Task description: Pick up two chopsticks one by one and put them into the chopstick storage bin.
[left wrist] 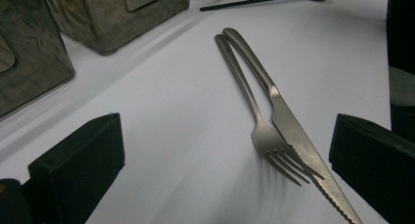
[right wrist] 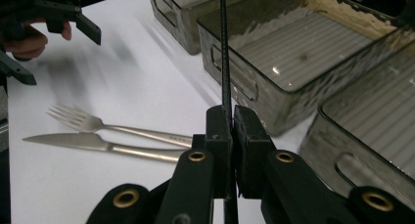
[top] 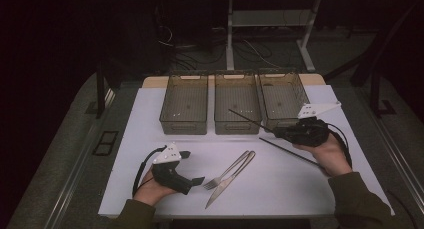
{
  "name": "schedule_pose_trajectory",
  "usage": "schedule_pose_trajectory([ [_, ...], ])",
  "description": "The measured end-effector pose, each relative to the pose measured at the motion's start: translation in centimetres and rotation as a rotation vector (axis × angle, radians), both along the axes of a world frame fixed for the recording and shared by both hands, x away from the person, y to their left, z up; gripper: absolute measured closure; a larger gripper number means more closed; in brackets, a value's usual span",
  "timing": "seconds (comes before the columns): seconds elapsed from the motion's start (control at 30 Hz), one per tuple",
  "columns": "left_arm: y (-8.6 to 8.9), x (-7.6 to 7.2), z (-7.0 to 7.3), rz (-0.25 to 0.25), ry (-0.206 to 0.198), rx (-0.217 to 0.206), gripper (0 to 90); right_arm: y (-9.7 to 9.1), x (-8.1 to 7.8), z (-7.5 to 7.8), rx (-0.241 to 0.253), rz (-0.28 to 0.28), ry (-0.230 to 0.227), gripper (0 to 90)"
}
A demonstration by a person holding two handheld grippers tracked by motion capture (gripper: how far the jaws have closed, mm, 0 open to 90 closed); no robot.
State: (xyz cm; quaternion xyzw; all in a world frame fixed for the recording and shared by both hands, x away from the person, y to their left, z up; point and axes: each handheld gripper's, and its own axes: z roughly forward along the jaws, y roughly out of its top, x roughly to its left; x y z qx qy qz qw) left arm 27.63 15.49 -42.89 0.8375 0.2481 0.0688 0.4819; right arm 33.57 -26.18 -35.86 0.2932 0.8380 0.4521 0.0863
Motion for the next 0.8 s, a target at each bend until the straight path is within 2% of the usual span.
schedule_pose_trajectory([
  [0.33, 0.0, 0.0, 0.0, 0.005, 0.002, -0.019, 0.0, 2.5, 1.3, 0.2, -0.011, 0.005, -0.005, 84.5],
  [0.8, -0.1, 0.0, 0.1, 0.002, 0.001, -0.013, 0.0, 5.8, 3.6, 1.0, -0.007, -0.012, -0.018, 84.5],
])
